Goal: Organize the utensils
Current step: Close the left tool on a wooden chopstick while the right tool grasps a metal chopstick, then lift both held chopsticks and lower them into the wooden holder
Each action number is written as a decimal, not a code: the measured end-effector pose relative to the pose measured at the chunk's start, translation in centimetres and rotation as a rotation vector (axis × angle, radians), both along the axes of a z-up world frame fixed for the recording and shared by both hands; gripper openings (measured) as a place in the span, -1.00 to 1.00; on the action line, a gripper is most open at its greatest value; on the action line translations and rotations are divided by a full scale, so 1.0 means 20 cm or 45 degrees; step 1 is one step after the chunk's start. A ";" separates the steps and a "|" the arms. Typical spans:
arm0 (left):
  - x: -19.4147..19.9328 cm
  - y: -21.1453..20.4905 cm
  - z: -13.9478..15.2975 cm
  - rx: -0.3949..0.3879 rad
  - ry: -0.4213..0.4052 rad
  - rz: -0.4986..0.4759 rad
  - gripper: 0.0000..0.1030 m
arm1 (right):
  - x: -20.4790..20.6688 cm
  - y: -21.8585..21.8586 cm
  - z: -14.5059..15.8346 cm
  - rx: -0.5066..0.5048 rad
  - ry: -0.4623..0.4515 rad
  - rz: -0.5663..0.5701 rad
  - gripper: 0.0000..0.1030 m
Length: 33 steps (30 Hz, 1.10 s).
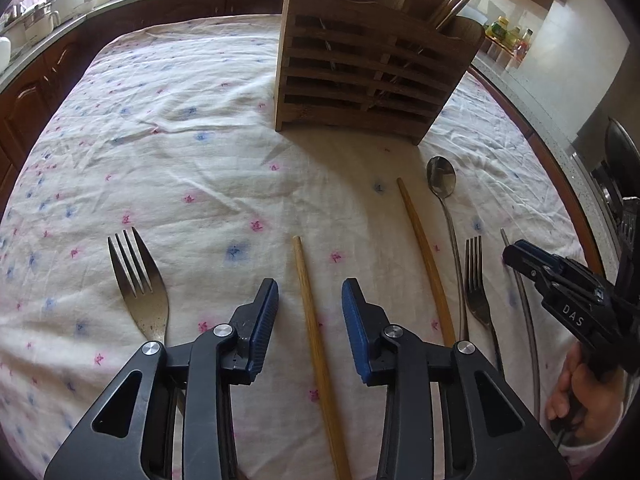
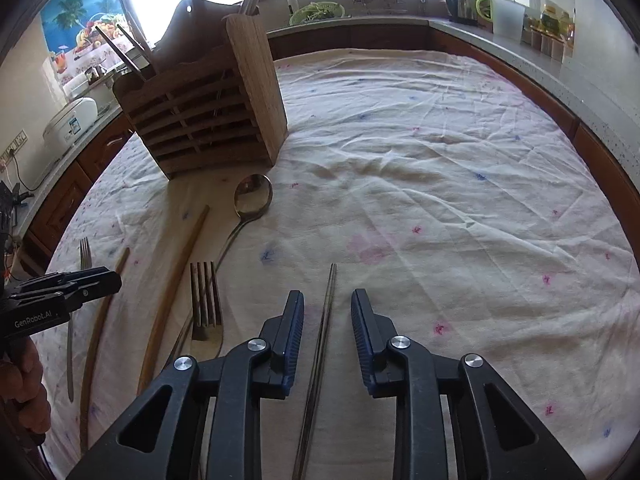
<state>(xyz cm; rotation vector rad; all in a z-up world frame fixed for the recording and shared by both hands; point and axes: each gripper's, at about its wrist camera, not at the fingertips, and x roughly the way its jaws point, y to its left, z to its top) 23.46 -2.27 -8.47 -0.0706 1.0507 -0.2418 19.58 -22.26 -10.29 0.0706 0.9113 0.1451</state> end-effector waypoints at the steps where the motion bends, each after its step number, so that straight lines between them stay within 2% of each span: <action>1: 0.00 -0.01 0.00 0.018 -0.010 -0.003 -0.39 | 0.00 0.02 0.00 -0.031 -0.004 0.006 -0.55; 3: -0.01 -0.04 0.00 0.056 -0.028 -0.012 -0.42 | 0.01 0.03 -0.01 -0.068 -0.010 0.008 -0.64; 6: 0.00 -0.06 -0.01 0.106 -0.052 -0.027 -0.72 | 0.01 0.04 -0.01 -0.102 -0.022 0.015 -0.84; 8: 0.00 -0.05 -0.01 0.088 -0.050 -0.026 -0.87 | 0.01 0.04 -0.01 -0.112 -0.026 0.019 -0.88; 10: 0.01 -0.04 -0.01 0.068 -0.045 -0.024 -0.89 | 0.01 0.04 -0.01 -0.108 -0.029 0.021 -0.90; 13: -0.01 -0.04 0.00 0.041 -0.045 -0.024 -0.91 | 0.01 0.02 0.01 -0.035 -0.024 0.018 -0.91; 18: -0.05 0.02 0.09 -0.039 -0.081 -0.002 -0.91 | -0.03 0.00 0.11 0.052 -0.071 0.017 -0.92; 23: -0.10 0.10 0.22 -0.133 -0.145 0.020 -0.91 | -0.07 -0.02 0.23 0.111 -0.138 0.028 -0.92; 33: -0.24 0.19 0.55 -0.249 -0.339 0.028 -0.91 | -0.17 -0.04 0.51 0.189 -0.307 0.033 -0.92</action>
